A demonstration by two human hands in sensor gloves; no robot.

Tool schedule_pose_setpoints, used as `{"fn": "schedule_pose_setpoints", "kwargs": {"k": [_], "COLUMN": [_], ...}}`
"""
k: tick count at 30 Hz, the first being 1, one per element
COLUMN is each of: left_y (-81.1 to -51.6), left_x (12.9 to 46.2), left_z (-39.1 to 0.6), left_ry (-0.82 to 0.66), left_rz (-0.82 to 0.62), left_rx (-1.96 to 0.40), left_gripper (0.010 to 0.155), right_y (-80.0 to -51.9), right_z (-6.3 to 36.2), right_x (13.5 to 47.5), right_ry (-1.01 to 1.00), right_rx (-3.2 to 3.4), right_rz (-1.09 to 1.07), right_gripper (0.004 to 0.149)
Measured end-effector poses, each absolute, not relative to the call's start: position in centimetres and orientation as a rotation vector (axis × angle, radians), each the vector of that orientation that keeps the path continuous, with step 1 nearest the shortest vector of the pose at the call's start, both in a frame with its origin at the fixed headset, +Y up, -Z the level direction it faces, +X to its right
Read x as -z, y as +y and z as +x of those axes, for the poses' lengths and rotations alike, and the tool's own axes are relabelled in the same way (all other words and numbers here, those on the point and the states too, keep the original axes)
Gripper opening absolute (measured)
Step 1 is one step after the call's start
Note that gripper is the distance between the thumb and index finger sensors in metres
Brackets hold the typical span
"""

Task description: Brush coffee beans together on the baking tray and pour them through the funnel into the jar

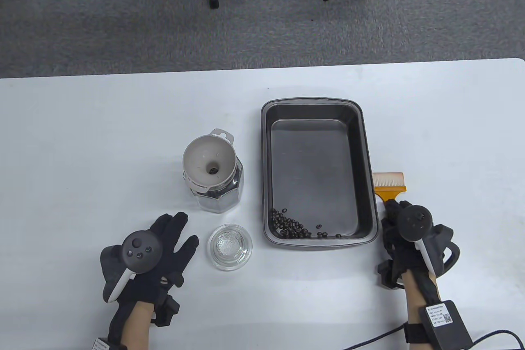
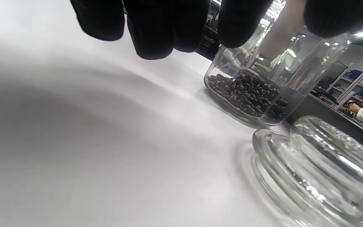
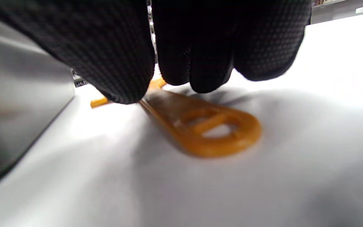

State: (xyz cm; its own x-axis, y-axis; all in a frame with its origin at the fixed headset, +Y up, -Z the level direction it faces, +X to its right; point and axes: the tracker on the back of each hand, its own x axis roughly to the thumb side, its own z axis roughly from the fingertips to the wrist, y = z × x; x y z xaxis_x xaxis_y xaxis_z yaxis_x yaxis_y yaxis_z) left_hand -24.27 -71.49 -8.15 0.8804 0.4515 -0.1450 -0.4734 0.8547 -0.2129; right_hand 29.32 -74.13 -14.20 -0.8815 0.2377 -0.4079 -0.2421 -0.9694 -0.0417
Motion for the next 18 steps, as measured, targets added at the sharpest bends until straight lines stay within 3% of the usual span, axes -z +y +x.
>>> {"fn": "schedule_pose_setpoints", "kwargs": {"k": [5, 10, 18], "left_y": [-71.6, -71.7, -71.7], "left_x": [8.2, 8.2, 8.2], "left_z": [-24.2, -24.0, -24.0], "left_ry": [0.086, 0.082, 0.084], "left_rz": [-0.248, -0.255, -0.254], "left_rx": [-0.486, -0.478, -0.480], "left_gripper": [0.071, 0.071, 0.071], "right_y": [-72.3, -71.4, -72.0], "right_z": [29.3, 28.8, 27.7], "right_x": [13.5, 12.9, 12.9], "right_ry": [-0.116, -0.182, -0.017], "right_rx": [-2.769, -2.730, -2.607], "right_rz": [-0.555, -0.485, -0.410], "right_gripper": [0.047, 0.056, 0.069]}}
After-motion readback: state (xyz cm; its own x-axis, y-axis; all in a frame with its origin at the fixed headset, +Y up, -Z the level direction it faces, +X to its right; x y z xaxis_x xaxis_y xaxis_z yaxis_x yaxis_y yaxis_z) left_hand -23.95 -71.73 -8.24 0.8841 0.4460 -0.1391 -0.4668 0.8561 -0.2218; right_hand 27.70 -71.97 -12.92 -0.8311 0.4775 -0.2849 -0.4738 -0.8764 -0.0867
